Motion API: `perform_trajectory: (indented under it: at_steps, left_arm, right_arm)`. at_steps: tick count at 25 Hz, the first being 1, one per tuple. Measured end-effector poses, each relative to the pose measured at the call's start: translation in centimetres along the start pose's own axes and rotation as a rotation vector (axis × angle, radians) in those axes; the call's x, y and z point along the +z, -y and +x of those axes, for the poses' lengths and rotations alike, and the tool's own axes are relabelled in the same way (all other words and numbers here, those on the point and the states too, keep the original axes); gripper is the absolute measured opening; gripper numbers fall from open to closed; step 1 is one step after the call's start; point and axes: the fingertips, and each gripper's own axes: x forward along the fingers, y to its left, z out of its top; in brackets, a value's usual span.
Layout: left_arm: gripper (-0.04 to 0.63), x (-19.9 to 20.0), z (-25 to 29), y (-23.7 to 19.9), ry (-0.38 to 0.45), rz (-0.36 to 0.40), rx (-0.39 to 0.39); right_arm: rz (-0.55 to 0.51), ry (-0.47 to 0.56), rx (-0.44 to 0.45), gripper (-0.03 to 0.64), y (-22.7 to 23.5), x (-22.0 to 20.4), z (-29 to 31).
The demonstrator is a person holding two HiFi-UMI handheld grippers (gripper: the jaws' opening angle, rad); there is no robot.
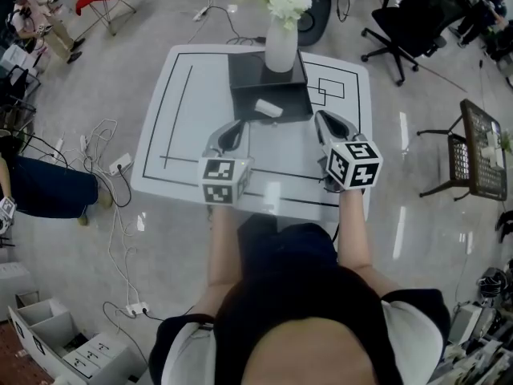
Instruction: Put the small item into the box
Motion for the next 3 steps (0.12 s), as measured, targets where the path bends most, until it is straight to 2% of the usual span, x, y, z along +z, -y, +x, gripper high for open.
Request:
perform_trajectory:
  at_steps: [3]
  left_arm:
    - [0.008, -0.04, -0.01, -0.22, 0.002, -0.001, 0.006]
  right_arm:
    - [-0.002, -0.002, 0.001, 0.000, -0.16, -0.06, 0.08]
